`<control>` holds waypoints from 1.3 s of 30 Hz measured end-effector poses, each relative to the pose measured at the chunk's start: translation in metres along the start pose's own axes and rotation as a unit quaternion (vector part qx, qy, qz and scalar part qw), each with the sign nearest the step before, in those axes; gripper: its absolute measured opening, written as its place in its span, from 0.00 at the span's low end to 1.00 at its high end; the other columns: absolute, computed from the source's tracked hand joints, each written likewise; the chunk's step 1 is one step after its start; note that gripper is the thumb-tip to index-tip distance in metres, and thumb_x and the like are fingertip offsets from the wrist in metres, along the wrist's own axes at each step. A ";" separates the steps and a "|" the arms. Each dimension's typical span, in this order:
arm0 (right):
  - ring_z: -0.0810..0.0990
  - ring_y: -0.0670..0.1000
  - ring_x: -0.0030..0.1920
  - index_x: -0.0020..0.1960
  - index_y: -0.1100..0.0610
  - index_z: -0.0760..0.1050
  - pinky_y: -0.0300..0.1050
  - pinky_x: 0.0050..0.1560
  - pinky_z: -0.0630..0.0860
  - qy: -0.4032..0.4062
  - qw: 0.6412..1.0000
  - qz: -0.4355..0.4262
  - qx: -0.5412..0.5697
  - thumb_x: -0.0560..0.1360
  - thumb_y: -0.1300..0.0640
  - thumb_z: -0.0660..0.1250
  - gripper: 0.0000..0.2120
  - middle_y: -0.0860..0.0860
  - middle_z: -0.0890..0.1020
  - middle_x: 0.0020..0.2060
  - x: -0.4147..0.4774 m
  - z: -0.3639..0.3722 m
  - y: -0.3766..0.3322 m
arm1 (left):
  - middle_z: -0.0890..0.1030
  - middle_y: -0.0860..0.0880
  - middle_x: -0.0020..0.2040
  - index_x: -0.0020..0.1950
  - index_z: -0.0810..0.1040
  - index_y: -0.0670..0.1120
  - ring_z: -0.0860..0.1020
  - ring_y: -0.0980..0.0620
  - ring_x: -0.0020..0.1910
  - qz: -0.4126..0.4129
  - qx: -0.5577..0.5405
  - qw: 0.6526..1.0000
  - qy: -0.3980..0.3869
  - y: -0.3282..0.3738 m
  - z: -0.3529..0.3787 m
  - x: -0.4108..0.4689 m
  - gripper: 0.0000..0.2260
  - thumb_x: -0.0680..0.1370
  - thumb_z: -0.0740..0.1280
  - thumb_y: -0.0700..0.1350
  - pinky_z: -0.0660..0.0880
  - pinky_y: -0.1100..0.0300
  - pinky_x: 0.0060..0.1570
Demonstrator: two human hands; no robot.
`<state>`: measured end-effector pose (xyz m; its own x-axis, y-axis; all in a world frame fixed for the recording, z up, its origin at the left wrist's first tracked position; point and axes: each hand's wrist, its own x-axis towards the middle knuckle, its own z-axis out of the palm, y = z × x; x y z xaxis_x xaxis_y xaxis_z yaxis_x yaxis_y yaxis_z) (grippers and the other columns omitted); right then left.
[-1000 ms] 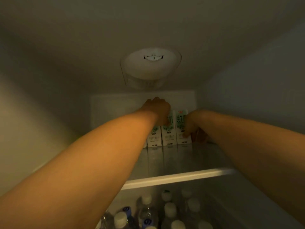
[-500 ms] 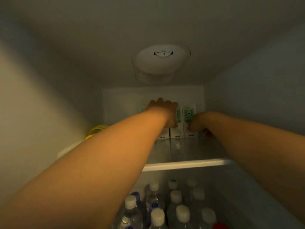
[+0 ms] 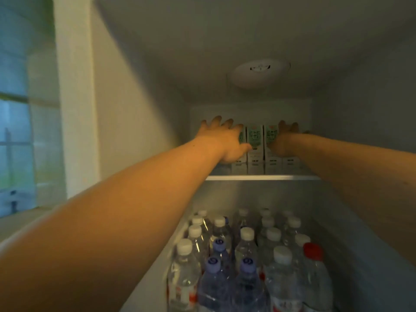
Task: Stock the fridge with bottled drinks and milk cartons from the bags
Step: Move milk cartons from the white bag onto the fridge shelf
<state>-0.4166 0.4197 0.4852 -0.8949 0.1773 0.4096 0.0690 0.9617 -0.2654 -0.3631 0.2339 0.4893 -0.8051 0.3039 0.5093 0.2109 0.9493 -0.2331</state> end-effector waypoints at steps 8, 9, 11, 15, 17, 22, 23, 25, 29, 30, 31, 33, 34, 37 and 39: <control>0.42 0.60 0.78 0.79 0.42 0.40 0.66 0.73 0.45 0.059 0.989 -0.108 -0.081 0.77 0.32 0.53 0.37 0.50 0.45 0.79 -0.095 -0.030 -0.031 | 0.49 0.48 0.82 0.81 0.49 0.53 0.45 0.42 0.80 -0.045 0.008 0.999 -0.008 -0.022 -0.034 -0.080 0.33 0.80 0.51 0.66 0.47 0.40 0.76; 0.44 0.60 0.78 0.79 0.42 0.42 0.66 0.73 0.46 0.061 0.988 -0.119 -0.083 0.78 0.32 0.52 0.36 0.50 0.47 0.79 -0.105 -0.031 -0.032 | 0.50 0.48 0.82 0.81 0.49 0.53 0.45 0.42 0.80 -0.046 0.018 0.999 -0.004 -0.022 -0.036 -0.088 0.33 0.80 0.50 0.66 0.47 0.40 0.76; 0.48 0.61 0.77 0.79 0.43 0.45 0.67 0.72 0.48 0.070 0.984 -0.142 -0.085 0.78 0.33 0.52 0.34 0.51 0.52 0.78 -0.133 -0.032 -0.037 | 0.50 0.48 0.81 0.81 0.50 0.53 0.45 0.42 0.80 -0.037 0.042 0.998 0.003 -0.023 -0.042 -0.111 0.32 0.80 0.50 0.66 0.46 0.40 0.76; 0.56 0.59 0.76 0.78 0.46 0.52 0.65 0.71 0.53 0.114 0.975 -0.179 -0.060 0.79 0.37 0.53 0.31 0.51 0.60 0.76 -0.197 -0.029 -0.038 | 0.50 0.48 0.81 0.81 0.51 0.53 0.44 0.42 0.80 -0.015 0.067 0.997 0.024 -0.021 -0.049 -0.160 0.31 0.81 0.50 0.64 0.43 0.40 0.76; 0.63 0.59 0.72 0.75 0.49 0.61 0.63 0.69 0.58 0.154 0.967 -0.199 -0.042 0.79 0.41 0.56 0.27 0.53 0.67 0.72 -0.232 -0.025 -0.036 | 0.50 0.47 0.81 0.80 0.52 0.53 0.44 0.42 0.80 -0.003 0.064 0.997 0.033 -0.019 -0.049 -0.188 0.30 0.81 0.51 0.64 0.42 0.39 0.75; 0.73 0.60 0.60 0.65 0.54 0.70 0.57 0.58 0.67 0.198 0.950 -0.238 -0.039 0.77 0.51 0.59 0.18 0.55 0.76 0.59 -0.309 -0.016 -0.027 | 0.61 0.47 0.78 0.77 0.61 0.52 0.55 0.43 0.77 0.008 0.015 0.997 0.076 -0.008 -0.038 -0.270 0.26 0.81 0.53 0.60 0.51 0.39 0.74; 0.73 0.60 0.60 0.65 0.54 0.70 0.57 0.58 0.67 0.189 0.951 -0.244 -0.034 0.76 0.51 0.60 0.18 0.54 0.76 0.59 -0.323 -0.011 -0.025 | 0.63 0.47 0.77 0.76 0.62 0.51 0.57 0.44 0.76 0.007 0.000 0.997 0.076 -0.006 -0.034 -0.286 0.26 0.81 0.54 0.60 0.53 0.40 0.74; 0.73 0.59 0.59 0.65 0.53 0.71 0.55 0.57 0.67 0.176 0.951 -0.254 -0.018 0.76 0.52 0.61 0.18 0.54 0.76 0.59 -0.351 0.001 -0.019 | 0.66 0.48 0.75 0.75 0.64 0.51 0.60 0.45 0.75 0.005 -0.029 0.997 0.077 -0.003 -0.026 -0.318 0.24 0.81 0.55 0.59 0.58 0.44 0.72; 0.75 0.58 0.55 0.62 0.52 0.73 0.53 0.54 0.67 0.156 0.951 -0.267 0.024 0.76 0.53 0.63 0.15 0.52 0.78 0.56 -0.407 0.030 -0.003 | 0.70 0.51 0.72 0.73 0.66 0.52 0.64 0.48 0.72 -0.001 -0.088 0.993 0.073 0.006 -0.010 -0.379 0.22 0.81 0.56 0.58 0.61 0.46 0.69; 0.75 0.58 0.55 0.62 0.52 0.74 0.53 0.54 0.67 0.151 0.951 -0.268 0.034 0.75 0.54 0.64 0.15 0.51 0.79 0.56 -0.421 0.038 0.001 | 0.70 0.51 0.71 0.72 0.67 0.52 0.65 0.48 0.71 -0.003 -0.105 0.992 0.068 0.010 -0.006 -0.395 0.21 0.81 0.57 0.58 0.62 0.46 0.69; 0.76 0.58 0.54 0.61 0.52 0.74 0.53 0.53 0.68 0.146 0.952 -0.266 0.045 0.74 0.54 0.65 0.15 0.51 0.79 0.55 -0.436 0.046 0.005 | 0.71 0.51 0.70 0.72 0.68 0.52 0.66 0.48 0.70 -0.002 -0.120 0.991 0.065 0.015 0.000 -0.410 0.21 0.80 0.57 0.58 0.63 0.47 0.68; 0.77 0.58 0.54 0.61 0.51 0.74 0.52 0.52 0.68 0.129 0.957 -0.253 0.067 0.73 0.54 0.66 0.16 0.50 0.80 0.54 -0.468 0.061 0.015 | 0.72 0.51 0.69 0.71 0.69 0.53 0.66 0.49 0.69 0.002 -0.142 0.988 0.053 0.028 0.011 -0.443 0.21 0.80 0.58 0.58 0.63 0.47 0.68; 0.77 0.58 0.55 0.61 0.51 0.74 0.53 0.53 0.68 0.116 0.959 -0.248 0.078 0.73 0.54 0.66 0.16 0.50 0.80 0.55 -0.484 0.069 0.021 | 0.72 0.51 0.69 0.71 0.69 0.53 0.66 0.50 0.70 -0.001 -0.151 0.988 0.044 0.035 0.018 -0.460 0.21 0.80 0.57 0.59 0.62 0.48 0.68; 0.75 0.57 0.58 0.64 0.50 0.73 0.53 0.57 0.68 0.063 0.965 -0.231 0.110 0.74 0.54 0.66 0.19 0.50 0.79 0.58 -0.536 0.086 0.043 | 0.73 0.52 0.68 0.70 0.70 0.53 0.66 0.50 0.69 -0.025 -0.175 0.984 0.018 0.064 0.040 -0.517 0.24 0.78 0.54 0.62 0.63 0.49 0.67; 0.74 0.56 0.59 0.65 0.50 0.73 0.53 0.58 0.67 0.028 0.967 -0.216 0.133 0.74 0.53 0.65 0.19 0.50 0.78 0.59 -0.570 0.095 0.061 | 0.74 0.52 0.67 0.69 0.71 0.52 0.67 0.50 0.68 -0.048 -0.199 0.979 -0.001 0.088 0.054 -0.555 0.24 0.78 0.53 0.62 0.65 0.48 0.65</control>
<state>0.0560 0.3569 0.1521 -0.7883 -0.2111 0.5780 -0.4290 0.8619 -0.2704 0.0724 0.1442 0.1415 -0.8332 0.2125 0.5105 0.3335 0.9295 0.1574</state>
